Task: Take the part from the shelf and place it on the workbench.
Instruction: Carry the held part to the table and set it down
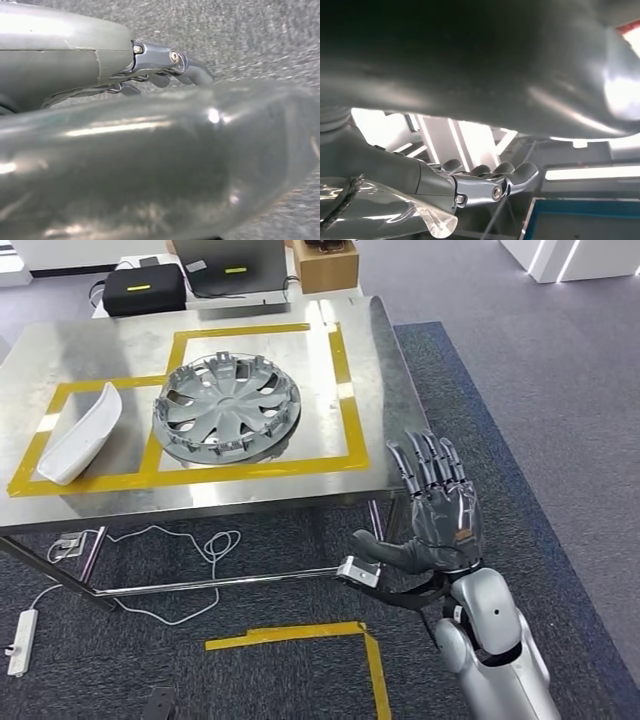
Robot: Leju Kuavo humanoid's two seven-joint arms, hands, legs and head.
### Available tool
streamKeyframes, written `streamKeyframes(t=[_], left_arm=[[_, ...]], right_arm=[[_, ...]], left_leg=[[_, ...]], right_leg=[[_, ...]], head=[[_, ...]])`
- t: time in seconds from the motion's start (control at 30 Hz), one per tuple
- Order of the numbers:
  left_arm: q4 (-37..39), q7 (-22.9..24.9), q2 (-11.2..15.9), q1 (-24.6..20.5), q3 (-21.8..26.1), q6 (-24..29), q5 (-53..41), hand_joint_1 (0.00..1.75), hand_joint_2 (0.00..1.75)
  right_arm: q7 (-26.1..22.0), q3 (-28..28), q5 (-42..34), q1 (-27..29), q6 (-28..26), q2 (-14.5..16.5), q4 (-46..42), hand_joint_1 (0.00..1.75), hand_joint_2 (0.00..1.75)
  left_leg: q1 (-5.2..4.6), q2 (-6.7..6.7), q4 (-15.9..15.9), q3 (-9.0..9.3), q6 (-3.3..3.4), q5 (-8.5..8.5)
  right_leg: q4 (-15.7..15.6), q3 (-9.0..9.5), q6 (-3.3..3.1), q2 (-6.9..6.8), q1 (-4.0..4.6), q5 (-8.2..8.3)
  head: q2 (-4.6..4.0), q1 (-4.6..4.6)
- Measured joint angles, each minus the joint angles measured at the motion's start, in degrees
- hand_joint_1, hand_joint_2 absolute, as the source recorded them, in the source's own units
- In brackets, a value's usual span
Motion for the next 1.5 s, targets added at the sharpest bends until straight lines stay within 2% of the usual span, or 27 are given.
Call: streamKeyframes(t=[0.03, 0.07, 0.13, 0.2, 0.23, 0.33, 0.4, 0.47, 0.5, 0.53, 0.6, 0.67, 0.73, 0.8, 0.87, 0.93, 1.0, 1.03, 1.07, 1.1, 1.17, 1.23, 1.27, 1.33, 1.37, 1.4, 1.5], left_arm=[[0.0, 0.0, 0.0, 0.0, 0.0, 0.0, 0.0, 0.0, 0.0], [0.0, 0.0, 0.1, 0.0, 0.0, 0.0, 0.0, 0.0, 0.0], [0.0, 0.0, 0.2, 0.0, 0.0, 0.0, 0.1, 0.0, 0.0], [0.0, 0.0, 0.2, -0.1, 0.1, 0.0, 0.1, 0.0, 0.0], [0.0, 0.0, 0.2, -0.1, 0.1, 0.0, 0.2, 0.0, 0.0], [0.0, -0.4, 0.0, 0.0, 0.6, 0.0, 0.7, 0.0, 0.0], [0.0, -0.7, 0.0, 0.0, 0.9, -0.1, 1.1, 0.0, 0.0], [0.0, -0.8, 0.0, 0.0, 1.3, -0.3, 1.4, 0.0, 0.0], [0.0, -0.8, 0.0, 0.0, 1.4, -0.3, 1.6, 0.0, 0.0], [0.0, -0.8, 0.0, 0.1, 1.6, -0.4, 1.8, 0.0, 0.0], [0.0, -0.8, -0.1, 0.1, 2.0, -0.4, 2.3, 0.0, 0.0], [0.0, -0.8, -0.2, 0.1, 2.5, -0.3, 2.8, 0.0, 0.0], [0.0, -0.5, -0.3, 0.1, 2.9, 0.0, 3.2, 0.0, 0.0], [-0.1, -0.1, -0.4, 0.2, 3.4, 0.3, 3.6, 0.0, 0.0], [-0.2, 0.2, -0.4, 0.4, 3.9, 0.6, 3.9, 0.0, 0.0], [-0.2, 0.3, -0.4, 0.5, 4.2, 0.7, 4.1, 0.0, 0.0], [-0.3, 0.4, -0.5, 0.6, 4.4, 0.8, 4.2, 0.0, 0.0], [-0.3, 0.3, -0.5, 0.6, 4.5, 0.8, 4.3, 0.0, 0.0], [-0.3, 0.2, -0.5, 0.5, 4.6, 0.8, 4.4, 0.0, 0.0], [-0.3, 0.2, -0.5, 0.5, 4.7, 0.8, 4.5, 0.0, 0.0], [-0.4, 0.0, -0.5, 0.4, 4.8, 0.8, 4.7, 0.0, 0.0], [-0.5, -0.1, -0.7, 0.3, 5.0, 0.8, 4.8, 0.0, 0.0], [-0.5, -0.1, -0.7, 0.2, 5.1, 0.8, 4.8, 0.0, 0.0], [-0.6, -0.1, -0.9, 0.3, 5.3, 0.8, 4.8, 0.0, 0.0], [-0.6, -0.1, -0.9, 0.3, 5.3, 0.8, 4.8, 0.0, 0.0], [-0.6, -0.1, -0.9, 0.3, 5.4, 0.8, 4.8, 0.0, 0.0], [-0.7, -0.1, -1.0, 0.3, 5.4, 0.7, 4.8, 0.0, 0.0]], right_arm=[[0.0, -0.3, 0.0, 0.4, -0.1, 0.0, 0.1, 0.0, 0.0], [0.0, -0.7, 0.0, 0.8, -0.2, 0.0, 0.2, 0.0, 0.0], [0.0, -1.5, 0.0, 1.6, -0.5, 0.0, 0.4, 0.0, 0.0], [0.0, -2.4, -0.1, 2.4, -1.0, 0.0, 0.5, 0.0, 0.0], [0.0, -3.0, -0.2, 2.9, -1.1, 0.0, 0.5, 0.0, 0.0], [-0.2, -5.1, -1.5, 5.0, -1.2, 0.0, 1.3, 0.0, 0.0], [-0.7, -7.0, -2.8, 6.8, -0.9, 0.1, 3.1, 0.0, 0.0], [-1.9, -9.4, -4.8, 8.4, -0.6, 0.3, 6.7, 0.0, 0.0], [-2.6, -10.8, -6.2, 9.2, -0.3, 0.5, 9.5, 0.0, 0.0], [-3.3, -12.3, -7.8, 9.8, -0.1, 0.8, 12.9, 0.0, 0.0], [-4.8, -15.5, -11.1, 10.4, -0.3, 1.4, 21.0, 0.0, 0.0], [-6.7, -19.5, -14.2, 10.4, -1.4, 2.0, 29.7, 0.0, 0.0], [-8.7, -24.1, -17.3, 10.0, -2.7, 2.5, 37.9, 0.0, 0.0], [-10.5, -29.6, -19.9, 9.7, -3.4, 3.2, 45.5, 0.0, 0.0], [-11.2, -35.2, -20.3, 9.7, -3.8, 4.0, 52.3, 0.0, 0.0], [-11.2, -39.7, -19.4, 9.7, -4.1, 4.7, 57.5, 0.0, 0.0], [-11.2, -43.0, -18.6, 9.7, -4.0, 5.3, 61.8, 0.0, 0.0], [-11.4, -44.4, -18.3, 9.7, -3.7, 5.6, 63.7, 0.0, 0.0], [-11.9, -45.6, -18.0, 9.6, -3.2, 6.0, 65.4, 0.0, 0.0], [-12.6, -46.5, -17.8, 9.6, -2.5, 6.3, 67.0, 0.0, 0.0], [-14.4, -48.1, -17.5, 9.5, -0.7, 6.9, 69.8, 0.0, 0.0], [-15.4, -49.4, -17.4, 9.3, 0.3, 7.5, 71.9, 0.0, 0.0], [-15.6, -49.9, -17.4, 9.1, 0.6, 7.7, 72.9, 0.0, 0.0], [-15.6, -50.8, -17.4, 8.9, 0.8, 8.0, 74.5, 0.0, 0.0], [-15.6, -51.1, -17.4, 8.9, 0.9, 8.1, 75.1, 0.0, 0.0], [-15.6, -51.4, -17.4, 9.0, 1.0, 8.1, 75.6, 0.0, 0.0], [-15.5, -52.0, -16.4, 8.9, 2.4, 8.2, 77.0, 0.0, 0.0]], left_leg=[[0.09, 0.0, 2.0, 0.14, -0.13, -0.21], [0.19, 0.0, 2.0, 1.2, -0.21, 0.78], [0.4, -0.07, -3.8, 6.03, -0.24, 3.84], [0.37, -0.56, -11.8, 11.22, 0.08, 4.26], [0.26, -0.81, -14.2, 12.51, 0.39, 3.8], [0.04, -0.84, -15.2, 12.17, 1.84, 4.17], [0.08, -0.57, -15.3, 11.1, 2.98, 5.25], [-0.21, -0.45, -15.2, 9.56, 3.65, 6.45], [-0.43, -0.44, -15.2, 8.72, 3.8, 7.08], [-0.69, -0.43, -15.1, 7.87, 3.94, 7.7], [-1.22, -0.43, -15.1, 6.34, 4.12, 8.81], [-1.7, -0.47, -15.0, 5.23, 4.13, 9.76], [-1.96, -0.37, -14.9, 4.63, 3.89, 10.69], [-1.9, -0.23, -15.1, 4.31, 3.42, 11.67], [-1.78, -0.31, -14.5, 3.88, 2.73, 10.73], [-1.43, -0.42, -10.2, 2.58, 1.91, 5.82], [-0.81, -0.42, -2.5, 0.91, 1.18, 0.53], [-0.54, -0.41, 0.5, 0.68, 0.87, -0.41], [-0.3, -0.41, 1.8, 1.27, 0.57, 0.03], [-0.06, -0.41, 0.9, 2.81, 0.3, 1.48], [0.37, -0.46, -5.9, 8.22, -0.17, 3.83], [0.31, -0.68, -12.8, 12.61, 0.17, 3.36], [0.15, -0.78, -14.3, 13.37, 0.54, 2.77], [0.0, -0.71, -14.4, 12.76, 1.6, 3.27], [0.02, -0.56, -14.4, 12.25, 2.12, 3.77], [0.07, -0.4, -14.5, 11.58, 2.66, 4.4], [-0.08, -0.1, -14.5, 9.05, 3.46, 6.55]], right_leg=[[0.1, -0.92, 0.09, 0.0, -0.01, 0.61], [0.3, -1.81, 0.24, 0.01, -0.03, 1.16], [0.8, -3.44, 0.74, 0.08, -0.13, 2.11], [1.3, -4.61, 1.48, 0.14, -0.08, 2.92], [1.4, -4.92, 1.86, 0.13, -0.03, 3.37], [1.3, -5.5, 2.88, 0.09, -0.12, 4.07], [3.9, -6.84, 3.29, 0.16, -0.22, 0.88], [11.0, -9.08, 3.44, 0.19, -0.2, -4.65], [14.9, -9.92, 3.45, 0.19, -0.17, -6.5], [17.6, -10.14, 3.35, 0.2, -0.11, -7.07], [17.0, -7.71, 2.68, 0.22, 0.16, -4.85], [9.4, -1.56, 1.24, 0.13, 0.82, -2.83], [1.4, 3.96, 0.34, -0.08, 1.38, -3.43], [-1.4, 5.2, 0.29, -0.16, 1.5, -3.7], [-1.8, 4.39, -0.06, -0.32, 1.22, -2.68], [-1.9, 3.4, -0.6, -0.45, 0.87, -1.47], [-1.6, 1.91, -0.76, -0.42, 0.79, -0.29], [-1.3, 0.99, -0.62, -0.43, 0.72, 0.24], [-0.9, 0.0, -0.42, -0.45, 0.61, 0.7], [-0.4, -1.03, -0.19, -0.46, 0.46, 1.1], [0.8, -3.02, 0.42, -0.4, 0.2, 1.75], [1.8, -4.37, 1.22, -0.33, 0.13, 2.4], [2.1, -4.71, 1.63, -0.3, 0.12, 2.83], [2.1, -5.01, 2.44, -0.2, -0.02, 3.62], [2.5, -5.37, 2.75, -0.12, -0.11, 2.97], [3.7, -5.98, 3.02, -0.01, -0.17, 1.17], [13.1, -8.42, 3.41, 0.17, -0.21, -7.43]], head=[[0.0, 0.01], [0.0, -0.01], [0.0, -0.03], [0.0, -0.05], [0.0, -0.06], [0.0, 0.0], [0.0, 0.15], [0.0, 0.23], [0.0, 0.23], [0.0, 0.22], [0.0, 0.22], [0.0, 0.2], [0.0, 0.11], [0.0, 0.13], [0.0, 0.14], [0.0, 0.03], [0.0, -0.04], [0.0, -0.04], [0.0, -0.04], [0.0, -0.04], [0.0, -0.08], [0.0, -0.08], [0.0, -0.15], [0.0, -0.24], [0.0, -0.25], [0.0, -0.14], [0.0, 0.12]])
